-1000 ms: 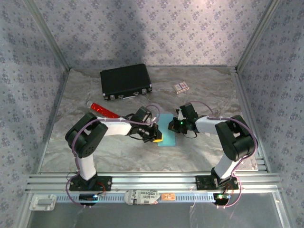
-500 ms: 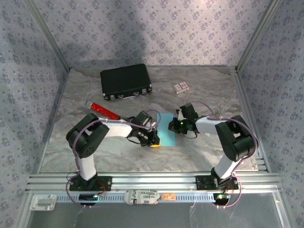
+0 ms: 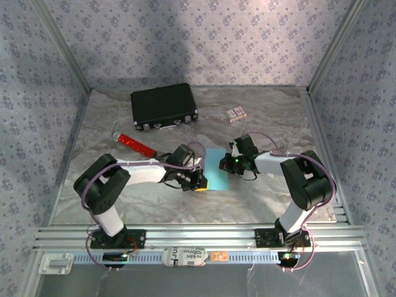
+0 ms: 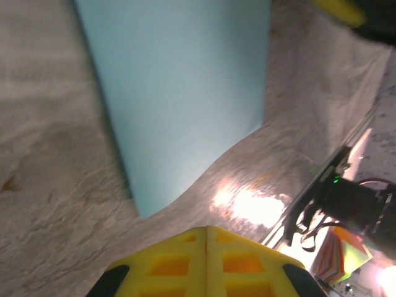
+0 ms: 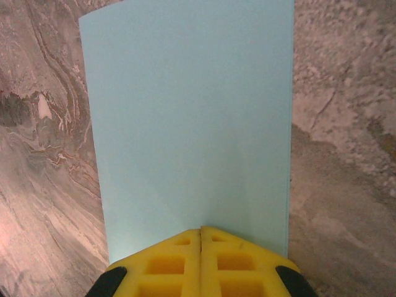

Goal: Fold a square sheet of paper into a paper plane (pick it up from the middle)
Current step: First fold the square sheet of paper in half at the center of the table.

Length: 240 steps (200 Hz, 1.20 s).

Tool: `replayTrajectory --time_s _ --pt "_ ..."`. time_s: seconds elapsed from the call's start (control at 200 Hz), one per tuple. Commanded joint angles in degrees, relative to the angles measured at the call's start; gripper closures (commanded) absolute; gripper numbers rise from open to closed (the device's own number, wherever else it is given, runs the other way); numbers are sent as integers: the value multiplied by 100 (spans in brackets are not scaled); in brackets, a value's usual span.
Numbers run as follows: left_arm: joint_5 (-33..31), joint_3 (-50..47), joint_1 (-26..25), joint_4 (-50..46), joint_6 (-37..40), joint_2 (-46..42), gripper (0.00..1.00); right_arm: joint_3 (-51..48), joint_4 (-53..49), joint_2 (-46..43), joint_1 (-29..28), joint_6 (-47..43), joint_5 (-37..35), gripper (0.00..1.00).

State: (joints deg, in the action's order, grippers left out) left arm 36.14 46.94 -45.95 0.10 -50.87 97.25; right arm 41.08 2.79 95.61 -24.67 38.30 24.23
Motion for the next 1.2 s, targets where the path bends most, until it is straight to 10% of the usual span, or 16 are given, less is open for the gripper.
replayTrajectory --time_s 0.0,0.435,1.194 --pt "24 159 118 364 -300 10 94 -166 -819 107 59 -93 -452 100" --pt "-213 618 240 150 -169 987 91 -187 -773 110 57 -65 -430 100" --pt "-891 613 -301 -1747 939 273 90 -202 -767 159 54 -88 -437 100"
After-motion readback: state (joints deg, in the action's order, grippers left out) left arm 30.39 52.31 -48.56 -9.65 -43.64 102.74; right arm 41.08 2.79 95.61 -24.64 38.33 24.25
